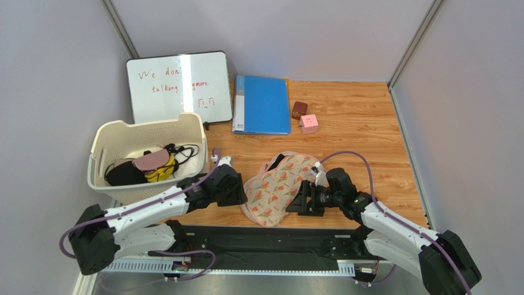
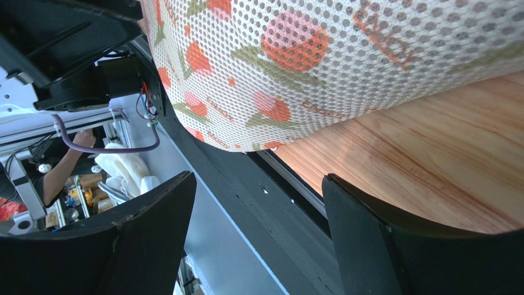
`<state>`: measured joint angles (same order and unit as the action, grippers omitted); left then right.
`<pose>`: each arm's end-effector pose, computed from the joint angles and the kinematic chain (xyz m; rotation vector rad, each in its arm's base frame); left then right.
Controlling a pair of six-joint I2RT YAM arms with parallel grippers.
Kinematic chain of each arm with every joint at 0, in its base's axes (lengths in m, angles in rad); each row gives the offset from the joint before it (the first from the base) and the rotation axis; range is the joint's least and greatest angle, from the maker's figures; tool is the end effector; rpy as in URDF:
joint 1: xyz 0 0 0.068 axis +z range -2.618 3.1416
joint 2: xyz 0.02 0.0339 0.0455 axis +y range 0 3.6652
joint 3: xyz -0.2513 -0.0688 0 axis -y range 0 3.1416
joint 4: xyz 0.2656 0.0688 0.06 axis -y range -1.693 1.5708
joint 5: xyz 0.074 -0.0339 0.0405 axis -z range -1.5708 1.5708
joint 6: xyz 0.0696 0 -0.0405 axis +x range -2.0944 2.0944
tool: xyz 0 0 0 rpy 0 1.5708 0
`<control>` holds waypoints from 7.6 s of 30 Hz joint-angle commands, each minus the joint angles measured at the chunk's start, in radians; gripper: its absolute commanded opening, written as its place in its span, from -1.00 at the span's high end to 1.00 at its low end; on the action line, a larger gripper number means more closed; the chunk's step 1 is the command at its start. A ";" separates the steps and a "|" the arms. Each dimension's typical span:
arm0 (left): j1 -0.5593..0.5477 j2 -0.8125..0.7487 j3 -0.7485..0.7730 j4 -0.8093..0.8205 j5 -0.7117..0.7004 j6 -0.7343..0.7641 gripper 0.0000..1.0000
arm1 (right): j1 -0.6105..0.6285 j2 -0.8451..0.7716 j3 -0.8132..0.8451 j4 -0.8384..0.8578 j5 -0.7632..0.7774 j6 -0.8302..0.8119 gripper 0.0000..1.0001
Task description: Place the bra in the laundry bag and zip it closed
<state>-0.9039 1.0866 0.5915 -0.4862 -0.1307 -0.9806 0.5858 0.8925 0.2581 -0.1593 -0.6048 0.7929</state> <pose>0.1585 -0.1867 0.1436 -0.1536 2.6355 -0.5466 0.1480 0.1457 0.1065 -0.0617 2.6263 1.3058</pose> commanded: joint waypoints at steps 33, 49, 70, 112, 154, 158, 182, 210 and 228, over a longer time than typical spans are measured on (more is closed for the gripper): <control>-0.374 -0.053 -0.381 0.736 -0.247 -0.446 0.31 | 0.006 0.039 -0.111 0.237 -0.059 0.068 -0.62; -0.368 -0.068 -0.381 0.932 -0.198 -0.541 1.00 | 0.043 -0.012 -0.221 0.483 0.065 0.252 -0.70; -0.368 0.016 -0.407 1.158 -0.149 -0.615 1.00 | 0.078 -0.164 -0.325 0.383 0.261 0.443 -0.74; -0.443 -0.153 -0.168 0.322 -0.245 -0.403 0.04 | 0.100 0.140 -0.145 0.577 0.254 0.657 0.52; -0.642 0.507 0.407 0.138 -0.741 -0.104 -0.07 | 0.118 0.002 0.029 0.093 0.379 1.005 0.49; -0.626 0.516 0.409 0.198 -0.727 -0.067 -0.12 | 0.118 0.002 0.030 0.089 0.378 1.006 0.49; -0.584 0.481 0.365 -0.058 -0.699 -0.296 1.00 | 0.121 -0.047 -0.026 0.038 0.421 0.922 0.65; -0.547 0.254 0.004 0.415 -0.263 0.022 1.00 | -0.145 0.042 0.043 -0.097 0.297 0.190 0.69; -0.546 0.318 0.070 0.587 -0.139 0.203 -0.32 | -0.233 0.072 0.047 -0.092 0.053 0.135 0.69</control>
<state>-1.4353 1.3678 0.6094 0.0341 -0.2783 -0.8448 0.3565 0.9314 0.3019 -0.3016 -0.4728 0.8536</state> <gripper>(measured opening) 0.495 0.161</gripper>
